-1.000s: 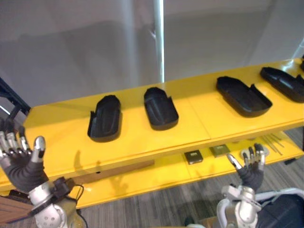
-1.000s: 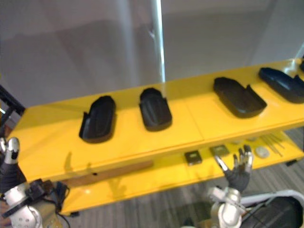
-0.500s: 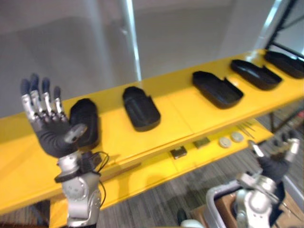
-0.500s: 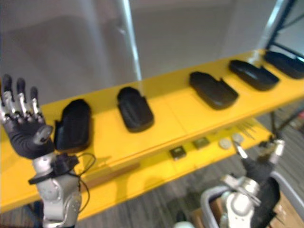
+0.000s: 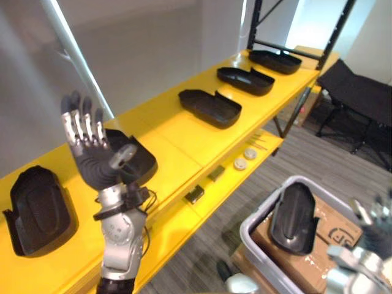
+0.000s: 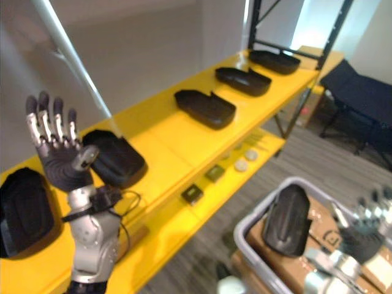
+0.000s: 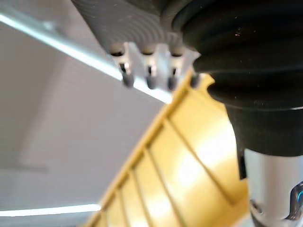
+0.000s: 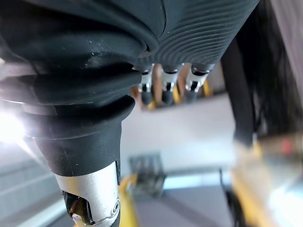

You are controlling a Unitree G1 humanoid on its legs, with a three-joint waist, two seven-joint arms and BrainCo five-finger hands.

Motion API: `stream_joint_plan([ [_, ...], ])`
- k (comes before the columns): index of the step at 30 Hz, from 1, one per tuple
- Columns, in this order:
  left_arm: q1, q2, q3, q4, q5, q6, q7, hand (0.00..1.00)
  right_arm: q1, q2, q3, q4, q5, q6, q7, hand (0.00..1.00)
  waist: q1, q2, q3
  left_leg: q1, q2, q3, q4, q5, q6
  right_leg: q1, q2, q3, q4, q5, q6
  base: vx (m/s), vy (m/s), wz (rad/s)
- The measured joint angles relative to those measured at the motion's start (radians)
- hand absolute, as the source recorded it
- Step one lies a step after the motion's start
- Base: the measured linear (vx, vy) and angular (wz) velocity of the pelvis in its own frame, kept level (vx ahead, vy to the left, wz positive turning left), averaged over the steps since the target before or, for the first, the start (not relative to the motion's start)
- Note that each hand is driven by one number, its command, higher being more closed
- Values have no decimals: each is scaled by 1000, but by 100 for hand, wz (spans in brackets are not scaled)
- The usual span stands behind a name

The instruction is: Walk over and take plastic housings, then place them on the shelf

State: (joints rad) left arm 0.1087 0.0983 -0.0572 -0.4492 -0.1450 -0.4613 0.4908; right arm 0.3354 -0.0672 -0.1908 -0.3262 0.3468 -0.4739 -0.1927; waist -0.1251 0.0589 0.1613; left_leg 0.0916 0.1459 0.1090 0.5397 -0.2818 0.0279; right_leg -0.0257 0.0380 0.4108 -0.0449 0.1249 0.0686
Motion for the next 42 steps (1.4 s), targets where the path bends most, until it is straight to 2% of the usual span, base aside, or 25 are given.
stream_joint_plan([
  [2, 78, -3, 9, -47, 5, -2, -7, 0, -22, -5, 44, 1, -4, -1, 6, 0, 31, 18, -12, -2, -16, -67, 16, -9, -2, -23, 19, 9, 19, 1, -3, -14, 168, -55],
  [6, 128, -20, 50, -97, -5, -40, -46, 0, -35, -4, 98, 0, -8, 1, 13, 0, 63, 6, -12, 32, -22, -37, -116, -37, -49, -83, 14, -15, 54, 16, 17, -26, 84, 4],
  [11, 124, -21, 58, -97, -4, -62, -50, 0, -24, 14, 133, 0, -7, 13, 21, 0, 59, -30, -21, 49, -24, -41, -226, -45, -57, -102, -2, -57, 47, 13, 14, -67, 10, 23],
  [17, 57, -26, 8, -97, -46, -85, -89, 0, 19, 25, 140, 0, -18, 39, -13, 0, 79, -22, -16, 54, -25, -46, -225, -98, -91, -131, -9, -106, 119, 17, 29, -98, 21, 6],
  [20, 24, -25, -5, -73, -44, -80, -101, 0, 43, 33, 155, 0, -28, 38, -28, 0, 86, -26, 6, 90, -19, 32, -141, -155, -90, -150, 15, -151, 226, 23, 36, -175, 28, -77],
  [21, 22, -19, -7, -70, -35, -69, -96, 0, 48, 35, 151, 0, -26, 37, -23, 0, 84, -48, 18, 100, -19, 80, -101, -172, -80, -142, 13, -162, 218, 28, 22, -401, 19, -119],
  [22, 17, -5, -7, -69, -29, -61, -82, 0, 54, 33, 151, -1, -26, 35, -17, 0, 76, -48, 18, 105, -18, 119, -98, -171, -77, -133, -12, -237, 182, -16, -42, -373, 27, -98],
  [23, 16, 1, -3, -70, -26, -60, -76, 0, 50, 29, 147, 0, -26, 35, -14, 0, 78, -44, 22, 107, -12, 145, -107, -165, -74, -152, -33, -309, 193, -74, -80, -291, 12, -106],
  [24, 15, 10, 17, -74, -21, -61, -69, 0, 40, 24, 149, -5, -28, 34, -3, 0, 86, -30, 22, 100, 6, 204, -115, -145, -70, -202, -63, -388, 288, -89, -82, -284, -16, -114],
  [25, 13, 14, 36, -68, -12, -59, -68, 0, 28, 18, 159, -8, -34, 35, -2, 0, 86, -33, 25, 100, 13, 238, -128, -126, -71, -234, -98, -453, 450, -102, -98, -228, -30, -95],
  [26, 12, 14, 38, -66, -12, -59, -68, 0, 26, 18, 158, -7, -39, 35, -2, 0, 86, -32, 25, 101, 16, 242, -132, -120, -71, -236, -108, -465, 491, -107, -103, -198, -42, -62],
  [28, 10, 10, 42, -37, -7, -59, -54, 0, 1, 14, 169, 0, -55, 37, -19, 0, 88, -25, 21, 118, 48, 286, -173, -75, -87, -201, -193, -501, 769, -206, -121, -144, -84, -54],
  [29, 10, 10, 45, -21, -6, -59, -51, 0, -9, 15, 177, 13, -67, 37, -27, 0, 88, -25, 18, 117, 58, 292, -181, -64, -95, -182, -222, -505, 816, -224, -121, -65, -159, -57],
  [30, 10, 12, 59, 23, -6, -57, -45, 0, -27, 14, 188, 56, -91, 39, -38, 0, 88, -35, 7, 111, 71, 309, -187, -46, -109, -152, -289, -521, 874, -220, -126, -13, -193, -68],
  [31, 11, 16, 87, 63, -5, -51, -34, 0, -45, 14, 205, 103, -110, 45, -52, 0, 94, -73, -20, 83, 61, 319, -180, -37, -119, -136, -352, -539, 828, -110, -127, -18, -235, -84],
  [32, 10, 11, 104, 90, -5, -50, -29, 0, -55, 13, 208, 132, -118, 51, -54, 0, 102, -71, -20, 73, 62, 308, -186, -34, -115, -147, -334, -564, 808, -125, -112, -56, -206, -117],
  [33, 8, 11, 107, 143, -4, -39, -28, 0, -78, 6, 202, 168, -126, 61, -63, 0, 116, -49, -14, 59, 50, 252, -251, -26, -103, -163, -311, -598, 749, -103, -123, -118, -95, -135],
  [34, 8, 16, 111, 166, -4, -32, -31, 0, -89, 6, 186, 201, -126, 63, -71, 0, 119, -28, -20, 75, 8, 176, -360, 27, -74, -162, -274, -598, 639, -95, -119, -104, -58, -143],
  [35, 7, 18, 121, 166, -3, -32, -32, 0, -96, 7, 171, 214, -127, 65, -71, 0, 121, -10, -25, 87, 14, 187, -400, 65, -90, -150, -252, -600, 591, -94, -110, -64, -40, -119],
  [36, -20, 34, 144, 165, -4, -32, -32, 0, -100, 21, 151, 217, -127, 69, -71, 0, 111, -18, -10, 88, 22, 215, -422, 90, -119, -154, -243, -603, 562, -116, -91, -43, -118, -78],
  [37, -43, 52, 156, 172, -4, -30, -32, 0, -82, 32, 144, 218, -127, 76, -69, 0, 98, -40, 5, 103, 19, 230, -422, 95, -127, -147, -241, -602, 554, -131, -67, -78, -146, -54],
  [38, -43, 54, 159, 172, -3, -28, -29, 0, -68, 31, 143, 218, -126, 81, -66, 0, 98, -42, 2, 104, 26, 238, -422, 97, -132, -146, -228, -601, 535, -134, -62, -111, -147, -50],
  [40, -38, 52, 206, 156, -4, -28, -7, 0, -33, 40, 131, 218, -123, 90, -27, 0, 107, -47, 0, 93, 52, 299, -421, 106, -153, -114, -190, -622, 385, -167, -5, -78, -205, -77],
  [41, -37, 51, 234, 147, -3, -29, 1, 0, -35, 42, 131, 218, -120, 101, -7, 0, 111, -68, 2, 73, 54, 322, -400, 100, -166, -100, -194, -658, 337, -210, 5, -95, -269, -66],
  [42, -41, 33, 253, 151, -6, -24, 10, 0, -45, 37, 120, 224, -105, 112, 6, 0, 103, -56, 17, 37, 88, 323, -352, 94, -173, -105, -183, -695, 319, -207, 8, -99, -187, -30],
])
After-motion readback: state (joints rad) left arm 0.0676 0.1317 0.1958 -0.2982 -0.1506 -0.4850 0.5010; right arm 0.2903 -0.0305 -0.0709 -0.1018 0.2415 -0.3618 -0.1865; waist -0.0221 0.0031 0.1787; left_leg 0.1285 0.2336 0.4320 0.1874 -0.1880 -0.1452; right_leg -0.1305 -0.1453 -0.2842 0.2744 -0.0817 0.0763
